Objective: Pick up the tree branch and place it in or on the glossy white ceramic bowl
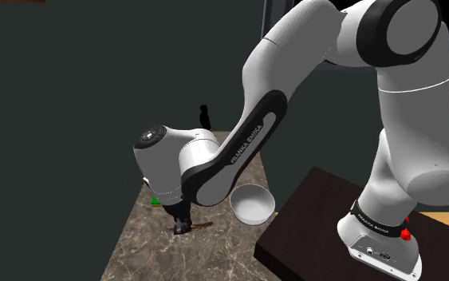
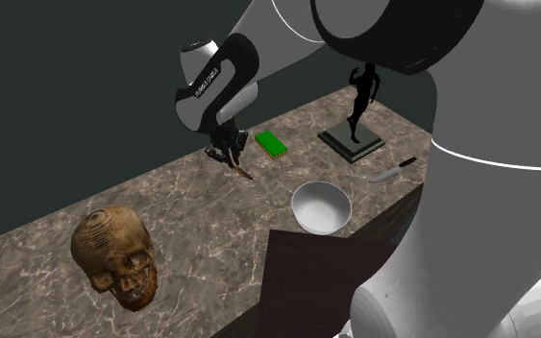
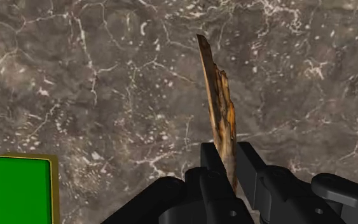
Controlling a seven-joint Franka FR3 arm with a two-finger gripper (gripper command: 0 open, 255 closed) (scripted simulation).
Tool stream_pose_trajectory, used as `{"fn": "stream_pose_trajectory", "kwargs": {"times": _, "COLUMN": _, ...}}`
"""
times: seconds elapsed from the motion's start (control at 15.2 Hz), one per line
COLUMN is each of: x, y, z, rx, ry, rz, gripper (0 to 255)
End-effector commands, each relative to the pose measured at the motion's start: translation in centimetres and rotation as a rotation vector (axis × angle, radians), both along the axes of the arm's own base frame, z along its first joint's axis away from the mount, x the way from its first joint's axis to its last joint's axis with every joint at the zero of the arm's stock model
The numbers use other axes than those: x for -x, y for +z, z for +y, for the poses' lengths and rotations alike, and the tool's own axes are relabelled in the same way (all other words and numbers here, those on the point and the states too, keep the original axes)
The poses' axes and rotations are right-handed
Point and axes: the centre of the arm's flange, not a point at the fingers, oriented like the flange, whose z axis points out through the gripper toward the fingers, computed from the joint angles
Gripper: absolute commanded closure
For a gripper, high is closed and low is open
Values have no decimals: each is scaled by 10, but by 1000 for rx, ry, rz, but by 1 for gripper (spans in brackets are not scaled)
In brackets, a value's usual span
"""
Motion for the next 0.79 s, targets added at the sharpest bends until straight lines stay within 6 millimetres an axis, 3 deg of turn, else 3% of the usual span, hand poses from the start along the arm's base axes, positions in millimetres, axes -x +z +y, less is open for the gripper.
{"fn": "stream_pose_trajectory", "kwargs": {"times": 0.0, "x": 6, "y": 2, "z": -25, "rx": 0, "ry": 0, "rz": 0, "gripper": 255}}
{"fn": "stream_pose_trajectory", "kwargs": {"times": 0.73, "x": 38, "y": 2, "z": -166, "rx": 0, "ry": 0, "rz": 0, "gripper": 255}}
